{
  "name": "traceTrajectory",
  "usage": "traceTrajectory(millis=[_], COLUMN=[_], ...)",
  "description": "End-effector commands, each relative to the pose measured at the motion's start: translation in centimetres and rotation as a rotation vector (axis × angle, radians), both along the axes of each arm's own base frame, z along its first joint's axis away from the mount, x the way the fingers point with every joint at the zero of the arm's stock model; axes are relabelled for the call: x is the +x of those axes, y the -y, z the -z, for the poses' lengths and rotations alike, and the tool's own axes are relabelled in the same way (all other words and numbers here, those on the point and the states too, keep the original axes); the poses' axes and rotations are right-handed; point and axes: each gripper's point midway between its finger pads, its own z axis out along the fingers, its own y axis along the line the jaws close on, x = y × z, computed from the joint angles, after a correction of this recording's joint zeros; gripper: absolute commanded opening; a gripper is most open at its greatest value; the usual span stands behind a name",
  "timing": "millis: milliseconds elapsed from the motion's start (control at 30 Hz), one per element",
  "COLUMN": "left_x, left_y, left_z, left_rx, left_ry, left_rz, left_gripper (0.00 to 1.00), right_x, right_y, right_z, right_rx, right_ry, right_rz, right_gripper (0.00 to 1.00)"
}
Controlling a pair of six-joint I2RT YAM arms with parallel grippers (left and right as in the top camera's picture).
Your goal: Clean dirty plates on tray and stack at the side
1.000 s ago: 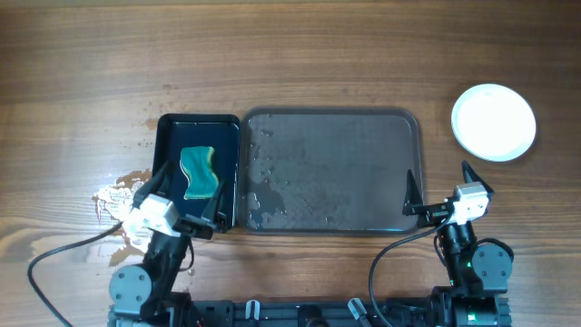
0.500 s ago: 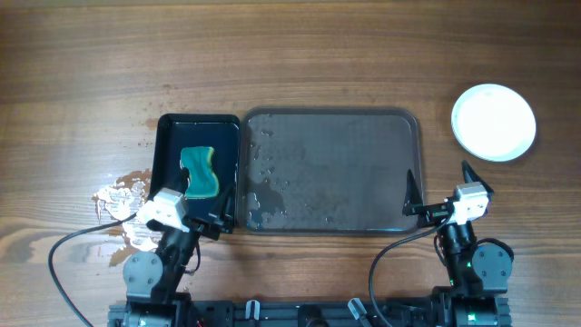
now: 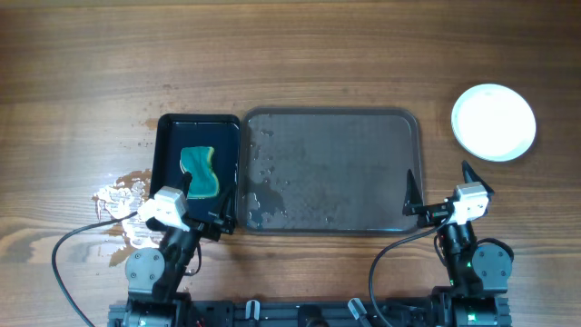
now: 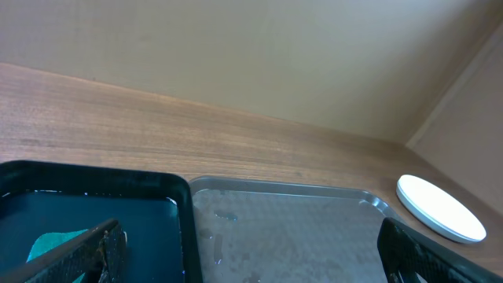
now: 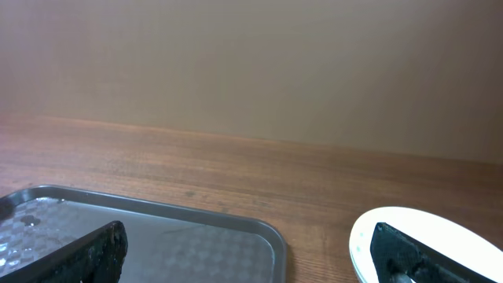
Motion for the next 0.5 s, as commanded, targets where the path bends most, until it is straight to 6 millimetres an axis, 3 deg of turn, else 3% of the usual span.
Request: traceTrajectory(millis=[0, 467], left_x=[-0.03, -0.03], left_y=[-0.03, -0.04], left_z=[0.10, 0.10], left_rx=[-0.008, -0.008], left_ry=[-0.003, -0.003], left_rz=[0.001, 0.001], left_gripper=[1.00, 1.00], right_x=[-0.02, -0.02], right_y=[0.06, 0.06], right_z=[-0.14, -0.15], right_rx=[-0.017, -0.017], right_ry=[0.010, 0.010], right_rz=[0.005, 0.005], right_gripper=[1.00, 1.00])
